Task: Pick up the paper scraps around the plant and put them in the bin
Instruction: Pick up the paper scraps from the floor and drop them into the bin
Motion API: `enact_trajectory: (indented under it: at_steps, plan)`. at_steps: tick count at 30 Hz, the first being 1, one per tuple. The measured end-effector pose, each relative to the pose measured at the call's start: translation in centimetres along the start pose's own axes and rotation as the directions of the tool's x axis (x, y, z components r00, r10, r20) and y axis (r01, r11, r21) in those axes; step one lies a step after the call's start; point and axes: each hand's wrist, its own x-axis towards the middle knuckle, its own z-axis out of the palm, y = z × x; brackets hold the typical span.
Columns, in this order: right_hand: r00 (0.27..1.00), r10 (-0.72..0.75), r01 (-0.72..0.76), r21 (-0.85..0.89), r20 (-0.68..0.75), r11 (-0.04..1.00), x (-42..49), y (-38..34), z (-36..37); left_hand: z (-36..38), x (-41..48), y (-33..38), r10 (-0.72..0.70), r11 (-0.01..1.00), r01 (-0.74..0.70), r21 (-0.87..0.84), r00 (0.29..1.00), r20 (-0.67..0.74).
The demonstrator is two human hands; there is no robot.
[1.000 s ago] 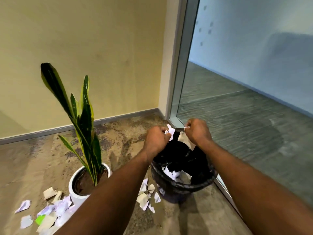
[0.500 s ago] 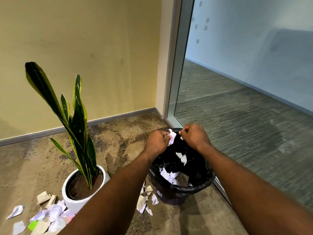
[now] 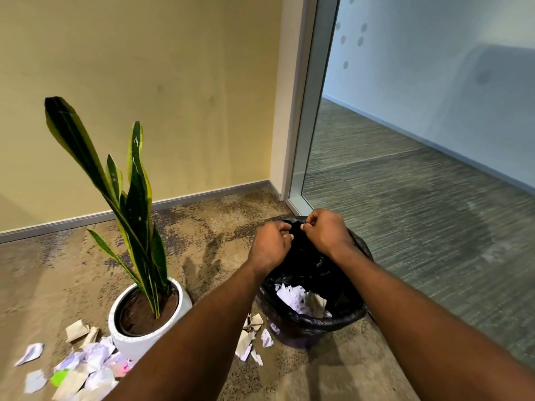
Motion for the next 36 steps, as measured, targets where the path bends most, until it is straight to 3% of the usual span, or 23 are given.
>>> enact_trajectory:
  at_steps: [9,14,16,21,24,28,36]
  plan:
    - [0.939,-0.344,0.343,0.092,-0.009,0.935,-3.6,-7.9,6.2,-5.2,-3.6,-5.8,-0.035,0.999,0.032,-0.014,0.964,-0.265]
    - [0.834,-0.521,0.51,0.105,0.182,0.854,-7.7,-11.0,14.2,-6.7,-7.5,-12.6,-0.132,0.983,0.158,0.094,0.962,-0.238]
    - [0.845,-0.488,0.478,0.097,0.219,0.873,-9.0,-10.2,17.2,-6.3,-8.6,-15.1,-0.193,0.964,0.224,0.142,0.959,-0.207]
    - [0.909,-0.233,0.269,-0.061,0.346,0.961,-10.6,-4.0,22.9,-3.5,-11.2,-21.2,-0.315,0.934,0.338,0.117,0.931,-0.184]
    - [0.886,-0.195,0.291,-0.177,0.42,0.94,-10.6,0.1,24.8,-1.4,-12.1,-24.4,-0.358,0.922,0.366,0.131,0.931,-0.075]
    - [0.871,-0.072,0.205,-0.227,0.486,0.952,-10.0,3.6,27.2,0.7,-11.6,-27.0,-0.361,0.922,0.355,0.155,0.932,0.017]
    - [0.793,-0.18,0.395,-0.266,0.583,0.88,-9.0,5.3,31.5,3.6,-9.5,-28.8,-0.315,0.922,0.299,0.246,0.949,0.026]
